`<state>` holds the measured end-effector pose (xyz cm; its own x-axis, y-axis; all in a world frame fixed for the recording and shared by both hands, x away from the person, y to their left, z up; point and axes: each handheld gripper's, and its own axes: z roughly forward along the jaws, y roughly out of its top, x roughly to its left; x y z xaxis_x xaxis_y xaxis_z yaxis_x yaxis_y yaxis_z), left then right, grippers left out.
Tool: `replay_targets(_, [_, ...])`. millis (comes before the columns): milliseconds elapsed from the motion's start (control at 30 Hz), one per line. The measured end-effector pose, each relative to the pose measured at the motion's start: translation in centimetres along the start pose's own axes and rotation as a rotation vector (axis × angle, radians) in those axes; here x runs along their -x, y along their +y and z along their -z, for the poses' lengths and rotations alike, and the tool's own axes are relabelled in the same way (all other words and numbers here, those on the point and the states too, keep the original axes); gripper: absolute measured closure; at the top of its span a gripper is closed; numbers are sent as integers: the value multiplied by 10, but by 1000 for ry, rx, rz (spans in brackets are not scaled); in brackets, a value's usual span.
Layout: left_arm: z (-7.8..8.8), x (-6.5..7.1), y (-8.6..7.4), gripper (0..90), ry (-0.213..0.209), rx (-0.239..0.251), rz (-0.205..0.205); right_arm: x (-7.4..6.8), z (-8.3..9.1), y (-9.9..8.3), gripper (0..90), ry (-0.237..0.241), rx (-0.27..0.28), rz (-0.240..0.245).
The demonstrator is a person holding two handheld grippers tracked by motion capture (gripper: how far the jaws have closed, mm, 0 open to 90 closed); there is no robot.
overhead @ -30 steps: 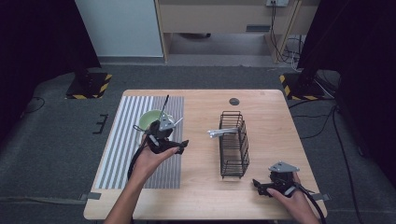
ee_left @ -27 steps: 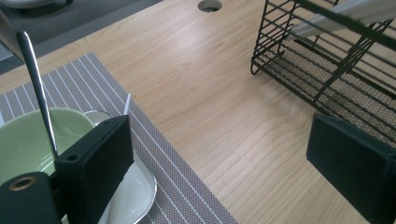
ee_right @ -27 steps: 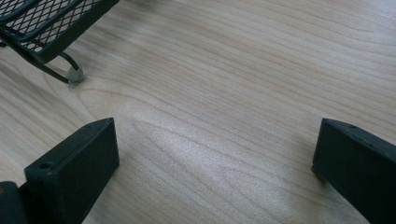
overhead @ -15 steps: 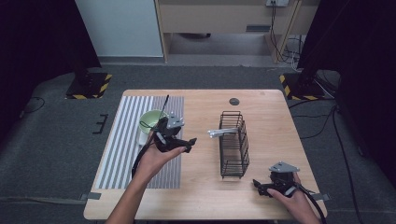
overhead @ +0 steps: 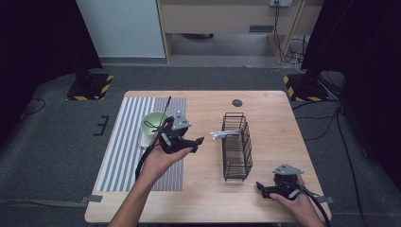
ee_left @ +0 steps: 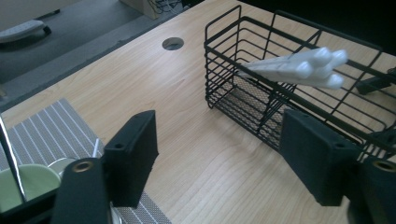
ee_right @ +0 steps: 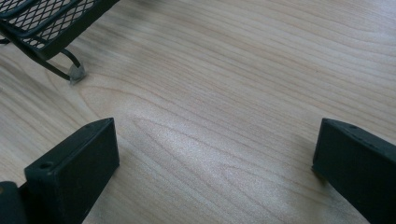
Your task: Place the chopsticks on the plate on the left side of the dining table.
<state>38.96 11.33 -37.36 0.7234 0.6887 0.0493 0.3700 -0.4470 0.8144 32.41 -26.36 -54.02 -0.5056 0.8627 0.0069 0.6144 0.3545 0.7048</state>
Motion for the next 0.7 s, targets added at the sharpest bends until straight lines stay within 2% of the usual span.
replay_targets(367, [5,10,8,454,-28,4,-39,0,0,0,3,3,0,4])
replay_targets(500, [7,12,12,491,-46,27,-34,0,0,0,3,3,0,4])
replay_targets(700, [8,18,18,573,-62,34,-56,0,0,0,3,3,0,4])
